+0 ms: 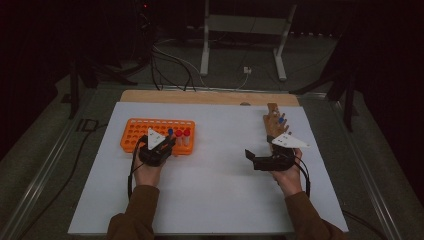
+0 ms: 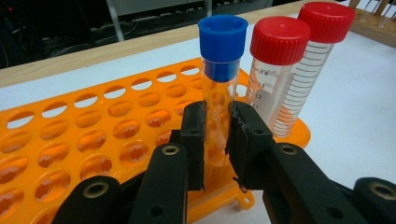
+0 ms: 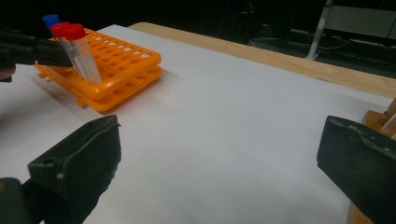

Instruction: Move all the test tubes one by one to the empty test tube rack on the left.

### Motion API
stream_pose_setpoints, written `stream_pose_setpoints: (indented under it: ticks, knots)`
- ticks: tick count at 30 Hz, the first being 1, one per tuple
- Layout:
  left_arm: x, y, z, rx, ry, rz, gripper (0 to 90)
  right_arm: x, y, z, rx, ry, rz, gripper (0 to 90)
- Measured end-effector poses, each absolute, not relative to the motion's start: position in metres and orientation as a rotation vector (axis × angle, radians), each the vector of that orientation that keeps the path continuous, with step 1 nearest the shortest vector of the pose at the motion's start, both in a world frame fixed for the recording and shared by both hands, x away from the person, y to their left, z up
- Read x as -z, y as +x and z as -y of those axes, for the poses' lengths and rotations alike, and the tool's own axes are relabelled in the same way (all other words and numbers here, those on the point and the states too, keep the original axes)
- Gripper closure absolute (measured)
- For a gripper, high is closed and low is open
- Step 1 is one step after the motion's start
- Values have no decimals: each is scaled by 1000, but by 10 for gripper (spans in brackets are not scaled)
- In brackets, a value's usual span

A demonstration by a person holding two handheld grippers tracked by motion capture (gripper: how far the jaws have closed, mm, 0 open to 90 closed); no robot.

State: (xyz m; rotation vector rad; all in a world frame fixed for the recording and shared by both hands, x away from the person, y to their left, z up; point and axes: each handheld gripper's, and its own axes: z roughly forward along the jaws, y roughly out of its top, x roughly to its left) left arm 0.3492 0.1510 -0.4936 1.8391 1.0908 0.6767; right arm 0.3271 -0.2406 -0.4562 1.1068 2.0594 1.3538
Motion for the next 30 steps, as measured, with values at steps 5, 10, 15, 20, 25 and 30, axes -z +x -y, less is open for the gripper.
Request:
stream_pose_setpoints:
  ticks: [5, 10, 15, 20, 25, 30]
  knots:
    - [494, 349, -150, -679, 1867, -1078, 767, 457, 327, 240, -1352, 1102, -2064, 1]
    - [497, 351, -149, -669, 1883, -1087, 767, 456, 327, 240, -1354, 1102, -2064, 2]
    - [500, 352, -149, -654, 1895, -1097, 767, 456, 327, 241, -1356, 1104, -2062, 1]
    - [500, 352, -150, -648, 1892, -1099, 766, 456, 327, 240, -1356, 1102, -2064, 2]
    - [500, 351, -152, -649, 1874, -1135, 625, 456, 327, 240, -1359, 1103, -2064, 1]
    - [497, 347, -158, -625, 1838, -1140, 554, 455, 327, 241, -1362, 1104, -2059, 2]
